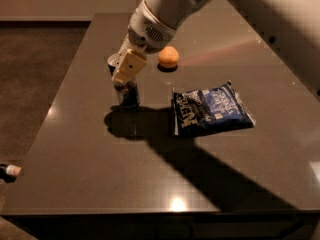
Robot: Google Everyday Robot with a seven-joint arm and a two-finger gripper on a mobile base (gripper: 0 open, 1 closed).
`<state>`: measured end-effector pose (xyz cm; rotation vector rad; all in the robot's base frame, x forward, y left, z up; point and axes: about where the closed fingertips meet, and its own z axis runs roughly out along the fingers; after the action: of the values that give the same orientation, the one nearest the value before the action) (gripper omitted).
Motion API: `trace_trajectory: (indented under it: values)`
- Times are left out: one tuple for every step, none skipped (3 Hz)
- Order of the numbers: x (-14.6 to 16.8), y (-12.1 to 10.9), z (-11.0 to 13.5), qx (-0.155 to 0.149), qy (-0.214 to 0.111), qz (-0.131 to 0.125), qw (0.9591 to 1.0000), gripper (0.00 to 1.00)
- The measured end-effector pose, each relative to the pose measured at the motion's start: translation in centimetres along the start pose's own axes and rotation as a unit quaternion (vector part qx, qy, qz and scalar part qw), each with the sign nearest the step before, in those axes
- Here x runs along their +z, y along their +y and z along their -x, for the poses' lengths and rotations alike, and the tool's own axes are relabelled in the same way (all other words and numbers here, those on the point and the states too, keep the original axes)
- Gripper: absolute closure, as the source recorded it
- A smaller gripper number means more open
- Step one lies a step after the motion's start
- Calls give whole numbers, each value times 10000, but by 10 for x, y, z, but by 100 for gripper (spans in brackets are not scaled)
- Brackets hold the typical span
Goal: Knock redbull can over
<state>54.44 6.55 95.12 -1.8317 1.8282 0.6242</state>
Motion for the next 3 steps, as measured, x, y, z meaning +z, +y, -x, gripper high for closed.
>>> trace_trajectory:
  values:
    - [-16, 6, 3, -294, 933, -77, 9952, 100]
    - [-17, 12, 6, -836, 1900, -272, 9778, 100]
    - [-7, 11, -6, -1219, 2653, -399, 9556, 100]
